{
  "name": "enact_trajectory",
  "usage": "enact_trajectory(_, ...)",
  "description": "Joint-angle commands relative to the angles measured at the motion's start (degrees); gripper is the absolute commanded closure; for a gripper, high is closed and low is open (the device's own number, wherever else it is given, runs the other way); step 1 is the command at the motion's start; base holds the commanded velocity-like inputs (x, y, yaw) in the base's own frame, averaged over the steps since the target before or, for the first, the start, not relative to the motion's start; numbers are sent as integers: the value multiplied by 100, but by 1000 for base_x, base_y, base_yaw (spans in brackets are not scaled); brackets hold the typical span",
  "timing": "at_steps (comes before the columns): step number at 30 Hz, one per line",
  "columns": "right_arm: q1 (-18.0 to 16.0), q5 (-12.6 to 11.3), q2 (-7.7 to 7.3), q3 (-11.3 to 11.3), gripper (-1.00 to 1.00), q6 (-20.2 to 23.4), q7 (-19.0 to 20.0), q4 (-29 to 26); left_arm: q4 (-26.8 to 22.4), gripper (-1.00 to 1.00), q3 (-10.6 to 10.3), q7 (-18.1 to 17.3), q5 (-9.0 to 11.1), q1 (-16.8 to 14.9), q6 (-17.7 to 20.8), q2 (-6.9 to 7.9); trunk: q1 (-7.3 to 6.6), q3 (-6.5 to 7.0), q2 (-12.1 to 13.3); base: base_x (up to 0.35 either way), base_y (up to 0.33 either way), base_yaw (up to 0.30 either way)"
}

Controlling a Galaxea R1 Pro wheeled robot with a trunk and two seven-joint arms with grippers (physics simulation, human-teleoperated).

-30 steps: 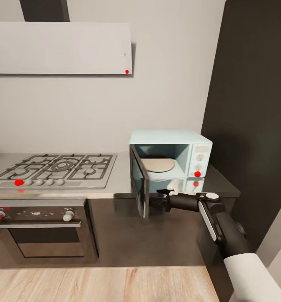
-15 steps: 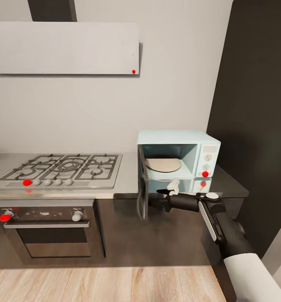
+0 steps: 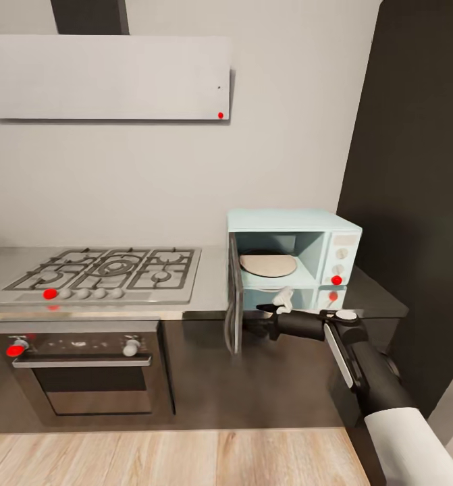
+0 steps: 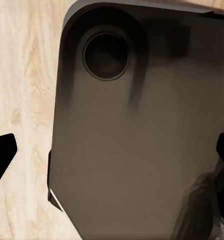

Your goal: In the kitchen, take the popcorn bag from the countertop, put it into the microwave, and heat it until the popcorn is cooked so the cooked popcorn ends up inside the bag.

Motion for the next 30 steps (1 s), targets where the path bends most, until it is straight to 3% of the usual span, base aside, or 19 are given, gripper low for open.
enact_trajectory(1,-3,33,86,65,-100,15,29,-10,-6,-100,9,-1,40,1,-4,0,0,-4,-2,0,171,0)
enact_trajectory(12,-3,71,86,60,-100,15,29,-10,-8,-100,9,-1,40,1,-4,0,0,-4,-2,0,77,0)
enact_trajectory(18,-3,70,11,-19,-100,-77,28,-13,-8,-100,9,-1,40,1,-4,-4,0,-4,-2,0,0,0)
enact_trajectory(19,-3,70,3,-85,-100,-82,27,-12,-6,-100,9,-1,40,1,-4,-3,0,-4,-2,0,0,0)
enact_trajectory(22,-3,83,-17,-678,-100,-82,29,-10,-8,-100,9,-1,40,1,-4,-3,0,-4,-2,0,0,0)
enact_trajectory(25,-3,131,-19,-1100,-100,-89,-155,-28,-9,-100,9,-1,40,1,-4,-5,0,-4,-2,0,0,0)
enact_trajectory(30,-3,234,-44,-1233,-100,-90,-546,-32,-10,-100,9,-1,40,1,-4,-4,0,-4,-2,0,0,0)
